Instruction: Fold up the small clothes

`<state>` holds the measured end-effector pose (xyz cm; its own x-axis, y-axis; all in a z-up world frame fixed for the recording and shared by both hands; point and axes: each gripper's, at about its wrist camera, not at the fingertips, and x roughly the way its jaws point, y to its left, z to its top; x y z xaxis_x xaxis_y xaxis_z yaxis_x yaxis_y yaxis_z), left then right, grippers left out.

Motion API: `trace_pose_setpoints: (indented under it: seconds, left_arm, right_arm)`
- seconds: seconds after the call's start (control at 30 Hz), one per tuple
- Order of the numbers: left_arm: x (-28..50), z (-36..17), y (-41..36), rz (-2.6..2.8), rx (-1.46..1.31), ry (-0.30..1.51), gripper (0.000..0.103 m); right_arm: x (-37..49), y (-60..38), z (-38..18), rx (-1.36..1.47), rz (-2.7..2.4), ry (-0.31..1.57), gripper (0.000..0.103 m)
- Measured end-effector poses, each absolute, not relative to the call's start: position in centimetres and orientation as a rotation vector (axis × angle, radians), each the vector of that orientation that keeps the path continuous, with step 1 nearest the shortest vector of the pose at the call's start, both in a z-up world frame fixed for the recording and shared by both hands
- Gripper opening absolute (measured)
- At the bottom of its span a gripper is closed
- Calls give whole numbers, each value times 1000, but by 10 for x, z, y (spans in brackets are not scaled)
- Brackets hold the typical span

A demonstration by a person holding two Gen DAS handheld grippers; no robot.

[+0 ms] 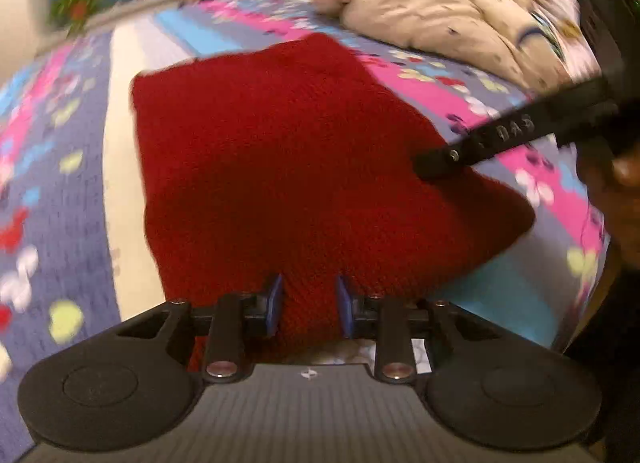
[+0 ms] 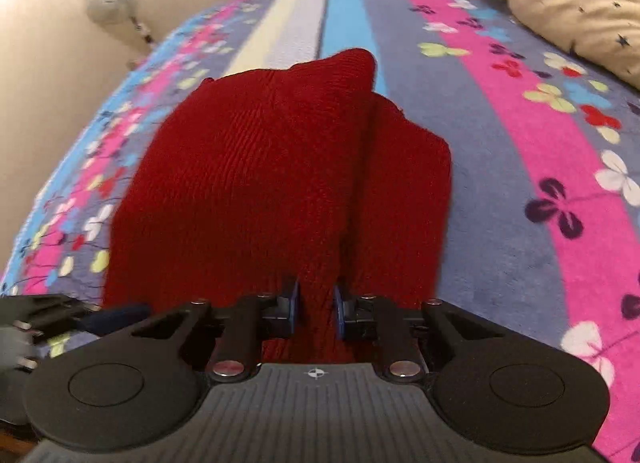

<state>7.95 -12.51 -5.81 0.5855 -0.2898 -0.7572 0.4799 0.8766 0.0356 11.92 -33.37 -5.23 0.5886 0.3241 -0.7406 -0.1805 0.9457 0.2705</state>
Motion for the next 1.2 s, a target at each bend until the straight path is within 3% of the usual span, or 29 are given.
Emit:
trace_pose_setpoints:
  seconds: [0.07, 0.17, 0.23, 0.3, 0.37, 0.5, 0.63, 0.83, 0.9, 0.97, 1.03, 1.1, 1.2]
  left_arm:
    - [87, -44, -124, -498, 229, 853, 39]
    - [107, -12, -114, -508, 127, 792, 62]
    - [126, 8, -102, -450, 64, 710, 91]
    - [148, 15, -88, -362, -15, 679, 100]
    - [174, 8, -75, -265, -97, 734, 101]
    - [233, -27, -54, -268, -314, 935, 101]
    - [265, -65, -40, -284, -466, 1016, 103]
    - [296, -97, -28, -314, -628, 1105, 102]
    - [298, -96, -23, -330, -624, 1102, 95]
    - [296, -91, -24, -348, -575, 1069, 80]
    - [291, -79, -25, -374, -508, 1027, 67]
    - [283, -63, -23, -380, -460, 984, 65]
    - [271, -36, -5, -348, -419, 916, 65]
  right_arm:
    - [115, -334, -50, 141, 270, 886, 17]
    - [117, -345, -52, 169, 258, 898, 20]
    - [117, -351, -54, 186, 234, 900, 38]
    - [118, -356, -56, 197, 188, 888, 72]
    - [118, -360, -59, 209, 151, 883, 88]
    - [130, -366, -75, 317, 150, 953, 89]
    - [139, -368, -91, 427, 144, 1023, 92]
    - [146, -365, -98, 478, 156, 1040, 94]
    - [147, -362, -97, 471, 165, 1033, 91]
    - [147, -359, -94, 468, 186, 1016, 82]
    - [145, -353, -88, 452, 199, 980, 66]
    - [142, -342, -80, 409, 220, 934, 46]
    - [141, -332, -74, 440, 253, 876, 36]
